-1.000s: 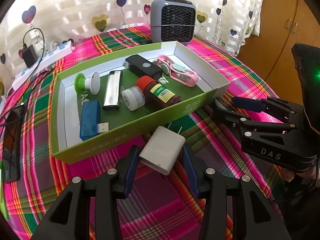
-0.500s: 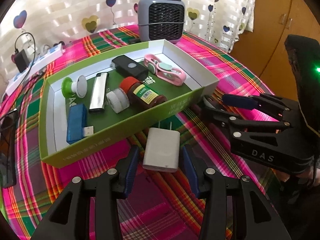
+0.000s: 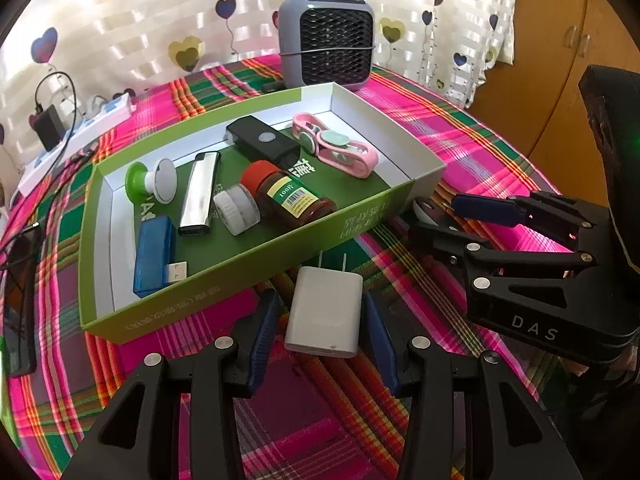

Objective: Organize rigid objects
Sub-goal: 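Carry the white charger plug with left tool toward the box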

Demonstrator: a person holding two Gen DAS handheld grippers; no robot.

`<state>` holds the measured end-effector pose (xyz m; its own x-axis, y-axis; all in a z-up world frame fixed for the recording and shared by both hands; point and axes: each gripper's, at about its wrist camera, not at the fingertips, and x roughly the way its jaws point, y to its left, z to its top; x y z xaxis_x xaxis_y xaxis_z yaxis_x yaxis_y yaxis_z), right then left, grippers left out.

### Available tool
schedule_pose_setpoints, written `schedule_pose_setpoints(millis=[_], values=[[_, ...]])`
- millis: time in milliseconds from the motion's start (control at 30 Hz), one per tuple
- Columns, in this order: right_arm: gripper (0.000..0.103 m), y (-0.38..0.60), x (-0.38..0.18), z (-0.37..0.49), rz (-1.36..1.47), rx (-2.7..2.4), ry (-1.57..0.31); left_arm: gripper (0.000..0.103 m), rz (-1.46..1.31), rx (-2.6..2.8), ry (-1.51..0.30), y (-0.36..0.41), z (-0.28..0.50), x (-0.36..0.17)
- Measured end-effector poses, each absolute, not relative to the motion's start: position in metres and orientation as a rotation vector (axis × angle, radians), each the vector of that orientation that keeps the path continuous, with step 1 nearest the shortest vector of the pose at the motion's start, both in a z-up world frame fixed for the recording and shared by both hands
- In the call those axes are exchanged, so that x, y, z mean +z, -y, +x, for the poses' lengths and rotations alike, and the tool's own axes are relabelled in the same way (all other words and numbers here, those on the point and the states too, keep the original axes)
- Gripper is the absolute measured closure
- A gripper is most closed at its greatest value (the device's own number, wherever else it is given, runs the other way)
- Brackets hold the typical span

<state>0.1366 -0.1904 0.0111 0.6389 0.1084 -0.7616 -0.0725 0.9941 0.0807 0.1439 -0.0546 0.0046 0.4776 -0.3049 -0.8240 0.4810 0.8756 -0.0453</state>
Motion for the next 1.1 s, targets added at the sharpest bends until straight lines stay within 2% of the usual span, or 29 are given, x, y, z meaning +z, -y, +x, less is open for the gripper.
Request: schedule_pose_setpoints(millis=[100, 267, 700, 833, 1100], values=[[0.052, 0.19, 0.011, 0.137, 0.045, 0.103, -0.872, 0.06, 0.194, -0.479, -0.96, 0.054, 0.145, 0.005], [0.052, 0.19, 0.011, 0.137, 0.043, 0.102, -0.872, 0.067, 0.186, -0.465, -0.957, 0.052, 0.143, 0.005], [0.052, 0.189, 0.011, 0.137, 0.037, 0.099, -0.872, 0.071, 0.184, -0.474, -0.95, 0.052, 0.139, 0.006], [0.063, 0.193, 0.011, 0.135, 0.041, 0.08, -0.87, 0.071, 0.173, -0.49, -0.95, 0.052, 0.135, 0.006], [0.063, 0.193, 0.011, 0.132, 0.032, 0.071, -0.867, 0.071, 0.171, -0.502, -0.943, 0.053, 0.126, 0.007]])
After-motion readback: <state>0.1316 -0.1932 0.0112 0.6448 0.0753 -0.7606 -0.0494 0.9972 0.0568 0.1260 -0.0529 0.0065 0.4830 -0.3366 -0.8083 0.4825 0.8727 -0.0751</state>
